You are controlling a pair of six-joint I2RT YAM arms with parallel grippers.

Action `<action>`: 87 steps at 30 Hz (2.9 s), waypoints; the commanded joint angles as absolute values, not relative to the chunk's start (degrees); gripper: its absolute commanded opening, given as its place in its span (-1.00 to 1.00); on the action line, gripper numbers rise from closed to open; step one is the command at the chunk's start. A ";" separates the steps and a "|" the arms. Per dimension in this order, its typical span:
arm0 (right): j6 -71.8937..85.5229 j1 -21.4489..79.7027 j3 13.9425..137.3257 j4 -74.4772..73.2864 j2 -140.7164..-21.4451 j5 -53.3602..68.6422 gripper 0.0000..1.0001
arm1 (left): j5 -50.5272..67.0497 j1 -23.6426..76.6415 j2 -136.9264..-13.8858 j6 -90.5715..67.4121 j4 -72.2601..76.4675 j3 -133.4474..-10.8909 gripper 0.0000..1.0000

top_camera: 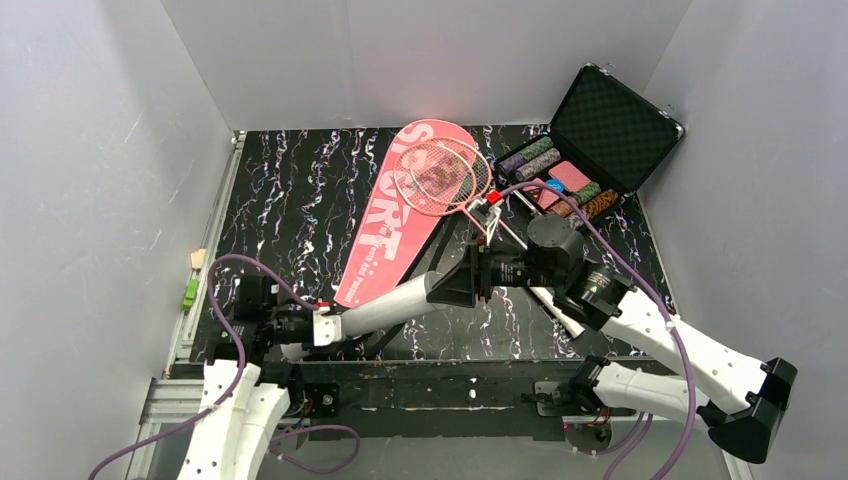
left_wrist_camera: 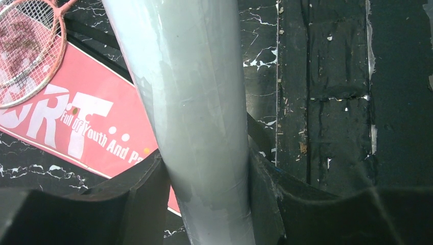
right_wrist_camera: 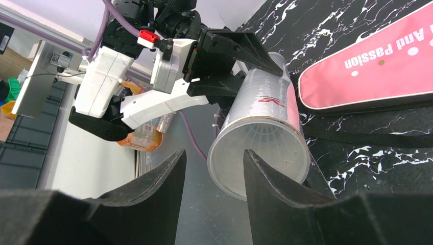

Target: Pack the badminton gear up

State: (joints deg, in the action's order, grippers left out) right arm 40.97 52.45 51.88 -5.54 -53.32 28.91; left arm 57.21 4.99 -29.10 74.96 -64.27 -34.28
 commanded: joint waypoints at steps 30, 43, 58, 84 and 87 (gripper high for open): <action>38.88 53.20 54.67 -8.32 -58.19 29.15 0.13 | 61.89 5.10 -31.33 69.95 -59.22 -38.29 -1.00; 36.85 39.08 61.38 -18.86 -54.56 25.84 0.55 | 44.92 5.09 -35.87 44.08 -41.78 -40.54 -1.00; 34.58 27.65 58.59 -32.16 -53.80 9.40 0.61 | 8.76 -4.50 -76.83 32.65 -35.27 -59.28 -1.00; 29.09 25.76 64.85 -36.08 -70.12 3.39 0.75 | 7.24 -5.34 -85.54 35.89 -31.93 -63.12 0.96; 28.13 25.37 67.46 -36.60 -73.72 3.00 0.76 | 14.14 -5.20 -79.23 34.34 -39.90 -67.95 0.97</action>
